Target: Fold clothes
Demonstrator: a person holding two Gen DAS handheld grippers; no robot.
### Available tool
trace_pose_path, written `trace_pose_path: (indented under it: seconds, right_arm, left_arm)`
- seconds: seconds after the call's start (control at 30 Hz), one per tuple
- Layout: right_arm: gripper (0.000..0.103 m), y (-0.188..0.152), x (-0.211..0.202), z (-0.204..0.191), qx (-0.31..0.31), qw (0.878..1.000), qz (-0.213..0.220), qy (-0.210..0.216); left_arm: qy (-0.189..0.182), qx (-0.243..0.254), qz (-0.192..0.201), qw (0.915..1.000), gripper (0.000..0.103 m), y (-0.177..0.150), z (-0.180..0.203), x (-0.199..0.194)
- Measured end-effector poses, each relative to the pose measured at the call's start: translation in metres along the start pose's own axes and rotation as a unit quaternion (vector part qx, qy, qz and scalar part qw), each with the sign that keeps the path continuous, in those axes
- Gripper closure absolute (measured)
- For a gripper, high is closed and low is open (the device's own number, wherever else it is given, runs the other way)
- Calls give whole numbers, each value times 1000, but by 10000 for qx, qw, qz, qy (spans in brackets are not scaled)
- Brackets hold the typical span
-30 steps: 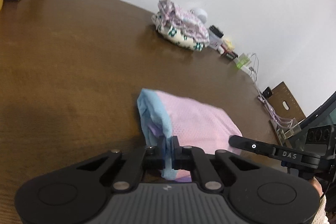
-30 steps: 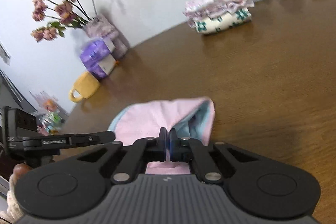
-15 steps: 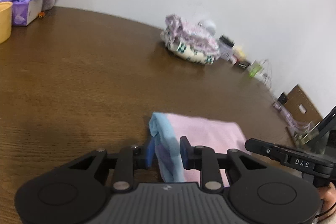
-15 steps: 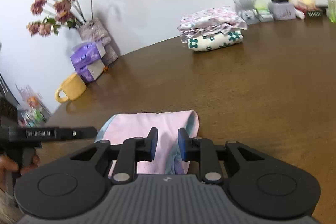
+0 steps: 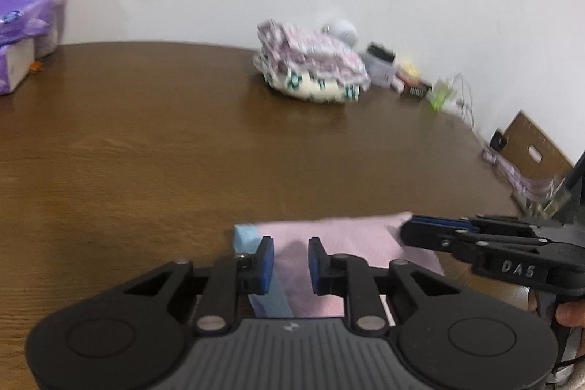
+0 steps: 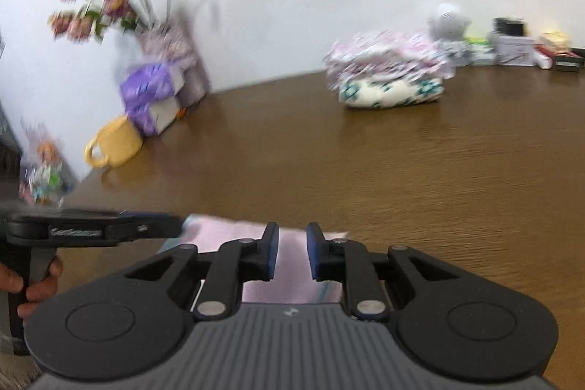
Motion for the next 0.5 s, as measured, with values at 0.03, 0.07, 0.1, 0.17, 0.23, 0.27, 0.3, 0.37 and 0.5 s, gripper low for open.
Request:
trace_pose_path:
  seconds: [0.03,0.07,0.1,0.17,0.23,0.27,0.3,0.37,0.5]
  right_arm:
    - [86,-2,7,-2,-69,9999,-109,-10]
    - [86,-5,11,-3,-128,9997,-210,-51]
    - [86,-8,15,-3,-163,9994,-298,-106]
    - [86,-10,16,-2,-161,9991,-345,-173]
    - [86,-7,9,-9,-231,9995,-165,-102]
    - [86,-5,5,-15,-317,9995,-39,-54]
    - [86,-3,3,-21,-414,9991,25,11]
    - [86,-2,7,-32,-575,9983,27,106]
    - [86,-8,27,-34,-669,9973,-292,-31]
  left_arm:
    - [47,54,-22,10000,86,-2,2,4]
    - [99,75,-8,9999,86,-4,3,6]
    - [99,65,4,9999,86,-4,1,5]
    - [100,52,51,9999,86,-5,-1,2]
    - [105,77,219,9997,86,-1,0,-5]
    - [111,84,284,9995,86,-1,1,-7]
    - [117,90,348,9993,85,-1,1,-9]
    - [127,103,451,9988,83,0,2,-12]
    - [185,53,379,9991,84,-6,-2,-11]
Point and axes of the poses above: each gripper's, at about its wrist camera, not at the fingertips, and x roughly the way its jaws point, z to its right, y to its top, the point moved 3 cm from there along x, roughly the way its jaws point, and after that the axes turned 10 degrees about y, right-handed, at the moved point
